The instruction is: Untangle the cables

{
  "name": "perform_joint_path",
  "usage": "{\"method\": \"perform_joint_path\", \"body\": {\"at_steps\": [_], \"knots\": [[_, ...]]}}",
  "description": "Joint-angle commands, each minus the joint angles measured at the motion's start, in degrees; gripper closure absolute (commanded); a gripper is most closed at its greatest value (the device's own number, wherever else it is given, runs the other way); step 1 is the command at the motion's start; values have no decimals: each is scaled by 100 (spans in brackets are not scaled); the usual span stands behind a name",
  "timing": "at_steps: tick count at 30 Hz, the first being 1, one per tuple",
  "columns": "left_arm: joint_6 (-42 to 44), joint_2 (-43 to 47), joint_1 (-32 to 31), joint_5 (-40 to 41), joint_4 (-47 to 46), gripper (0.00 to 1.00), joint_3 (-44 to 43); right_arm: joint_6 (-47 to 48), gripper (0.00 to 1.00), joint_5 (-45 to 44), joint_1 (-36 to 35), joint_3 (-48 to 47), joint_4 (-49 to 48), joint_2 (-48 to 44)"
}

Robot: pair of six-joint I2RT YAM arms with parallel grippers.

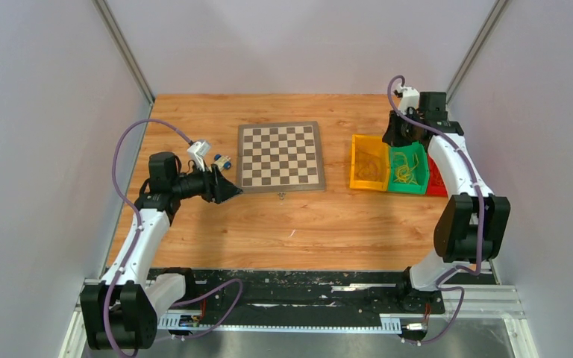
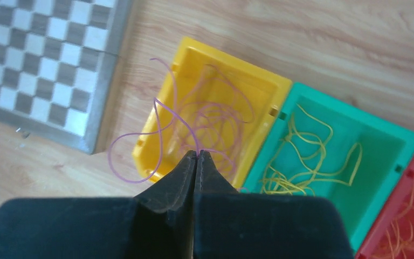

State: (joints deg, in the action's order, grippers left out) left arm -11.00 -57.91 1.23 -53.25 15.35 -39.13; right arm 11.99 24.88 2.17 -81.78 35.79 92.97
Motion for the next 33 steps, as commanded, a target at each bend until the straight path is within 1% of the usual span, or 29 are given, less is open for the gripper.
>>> {"method": "perform_joint_path", "body": {"at_steps": [1,3,6,9,11,14,16,20,24,27,33], "knots": [[109,-41,18,16,-155,30,-104,-1128,100,-1250,29,418,-807,-307],[89,-75,22,-2,-171,30,-103,-1615,100,-1803,1,646,-883,-365],[69,-109,17,5,-221,30,-103,-1881,100,-2199,-72,890,-886,-393],[43,-129,17,3,-242,30,-103,-1926,100,-2245,-180,1080,-883,-413],[27,-144,17,7,-255,30,-103,-1949,100,-2262,-400,1131,-885,-412],[-3,-158,22,17,-273,30,-99,-2004,100,-2473,-637,1034,-886,-244],[-9,-166,15,21,-278,30,-95,-2041,100,-2927,-785,891,-885,-21],[-20,-173,18,38,-284,30,-102,-2190,100,-3371,-978,630,-877,501],[-9,-180,18,51,-283,30,-88,-2378,100,-3505,-1027,353,-888,1135],[33,-198,17,52,-272,30,-88,-2445,100,-3415,-1035,189,-936,1485],[105,-224,17,56,-239,30,-86,-2260,99,-3463,-1078,360,-1313,1673]]}}
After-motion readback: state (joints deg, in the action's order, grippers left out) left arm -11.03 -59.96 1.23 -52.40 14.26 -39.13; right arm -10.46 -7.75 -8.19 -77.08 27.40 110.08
